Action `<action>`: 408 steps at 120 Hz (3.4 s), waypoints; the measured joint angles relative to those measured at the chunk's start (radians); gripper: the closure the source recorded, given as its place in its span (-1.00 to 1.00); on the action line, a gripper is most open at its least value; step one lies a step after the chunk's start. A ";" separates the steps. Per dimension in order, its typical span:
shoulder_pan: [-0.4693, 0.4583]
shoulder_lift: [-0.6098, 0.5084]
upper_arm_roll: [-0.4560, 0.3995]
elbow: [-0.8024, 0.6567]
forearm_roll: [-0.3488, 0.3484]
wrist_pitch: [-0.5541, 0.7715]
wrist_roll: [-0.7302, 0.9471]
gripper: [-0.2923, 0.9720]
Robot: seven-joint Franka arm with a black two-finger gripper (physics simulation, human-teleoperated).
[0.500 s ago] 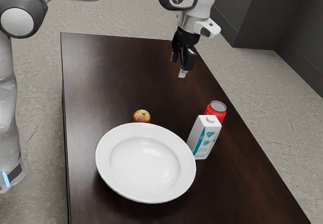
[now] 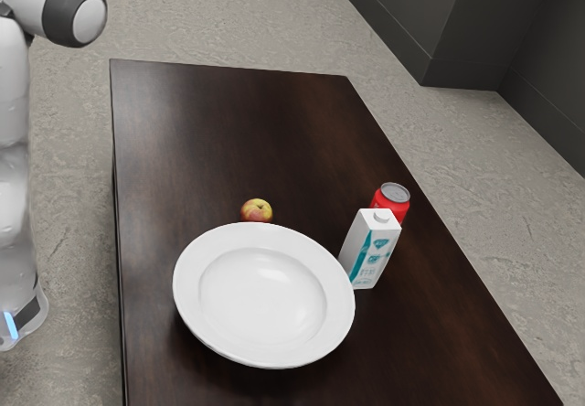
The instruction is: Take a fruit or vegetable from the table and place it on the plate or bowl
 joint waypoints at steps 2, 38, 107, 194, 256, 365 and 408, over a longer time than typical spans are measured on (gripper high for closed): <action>-0.008 0.001 0.000 0.000 0.000 -0.002 0.005 -0.50; -0.106 -0.041 -0.085 0.196 0.103 -0.103 0.078 -0.50; -0.332 -0.354 -0.466 -0.580 0.222 0.196 0.057 -0.50; -0.473 -0.457 -0.371 -0.974 0.222 0.589 0.011 -0.50; -0.497 -0.399 -0.362 -1.059 0.215 0.644 -0.012 -0.50; -0.537 -0.312 -0.305 -1.089 0.197 0.753 -0.026 -0.50; -0.539 -0.302 -0.292 -1.084 0.224 0.762 -0.050 0.20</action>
